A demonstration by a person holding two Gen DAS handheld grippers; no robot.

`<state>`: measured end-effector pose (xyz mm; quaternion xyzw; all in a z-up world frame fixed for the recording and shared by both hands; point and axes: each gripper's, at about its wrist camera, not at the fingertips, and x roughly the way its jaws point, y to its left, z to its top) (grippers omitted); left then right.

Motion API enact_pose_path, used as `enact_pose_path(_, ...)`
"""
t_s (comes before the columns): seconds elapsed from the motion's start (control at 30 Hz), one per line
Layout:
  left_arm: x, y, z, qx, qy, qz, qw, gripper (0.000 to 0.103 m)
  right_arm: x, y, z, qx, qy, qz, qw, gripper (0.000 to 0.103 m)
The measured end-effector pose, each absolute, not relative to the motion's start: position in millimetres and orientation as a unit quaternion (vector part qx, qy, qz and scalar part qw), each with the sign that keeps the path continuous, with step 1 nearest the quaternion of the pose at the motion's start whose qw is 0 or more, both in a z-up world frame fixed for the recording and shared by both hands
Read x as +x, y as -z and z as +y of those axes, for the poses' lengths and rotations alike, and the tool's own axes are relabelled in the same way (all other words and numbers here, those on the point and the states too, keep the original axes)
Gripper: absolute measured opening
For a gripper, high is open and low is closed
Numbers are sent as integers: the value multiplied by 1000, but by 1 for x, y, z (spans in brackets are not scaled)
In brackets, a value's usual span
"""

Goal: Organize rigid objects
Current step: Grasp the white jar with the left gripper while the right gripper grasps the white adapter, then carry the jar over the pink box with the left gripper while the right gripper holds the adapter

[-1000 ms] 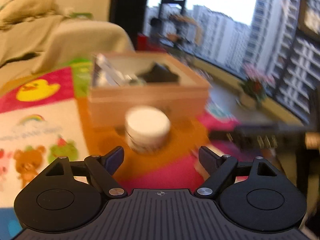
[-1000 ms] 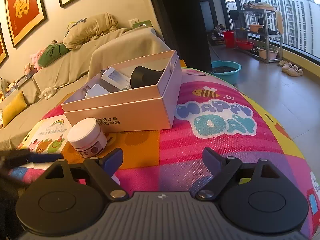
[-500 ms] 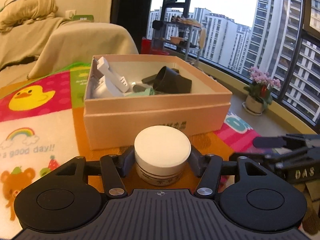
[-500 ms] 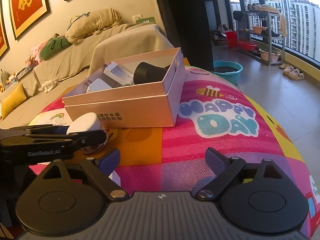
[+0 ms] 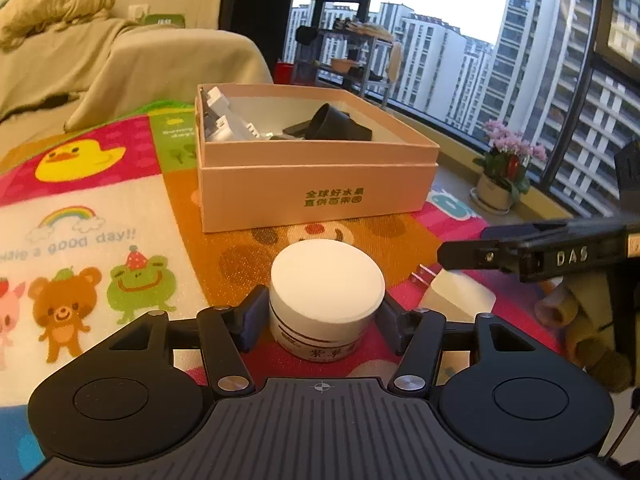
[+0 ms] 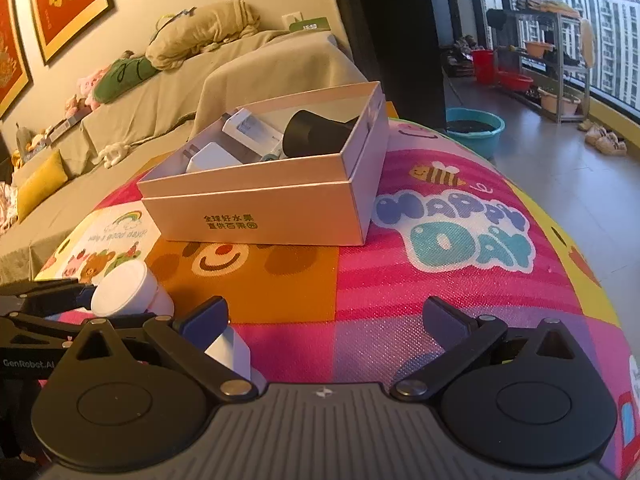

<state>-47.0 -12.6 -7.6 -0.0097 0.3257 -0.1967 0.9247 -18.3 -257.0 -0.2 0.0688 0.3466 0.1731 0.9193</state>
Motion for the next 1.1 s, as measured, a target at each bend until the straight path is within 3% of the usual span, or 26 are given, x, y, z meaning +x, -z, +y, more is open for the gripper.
enact_pose_path(0.27, -51, 8, -13, -7, 193, 319, 928, 62, -54, -20, -245, 54, -237, 312, 918, 93)
enact_pose_path(0.4, -51, 8, -13, -7, 192, 318, 928, 62, -74, -20, -210, -56, -244, 307, 918, 65)
enact_pose_path(0.6, -51, 7, -13, -13, 193, 318, 928, 61, -64, -11, -207, -45, -235, 339, 910, 33)
enact_pose_path(0.93, -58, -4, -7, -38, 188, 298, 935, 60, -79, -54, -229, -32, -224, 282, 932, 32)
enact_pose_path(1.1, -33, -52, -14, -35, 209, 229, 950, 60, -77, -64, -235, -33, -210, 266, 940, 32)
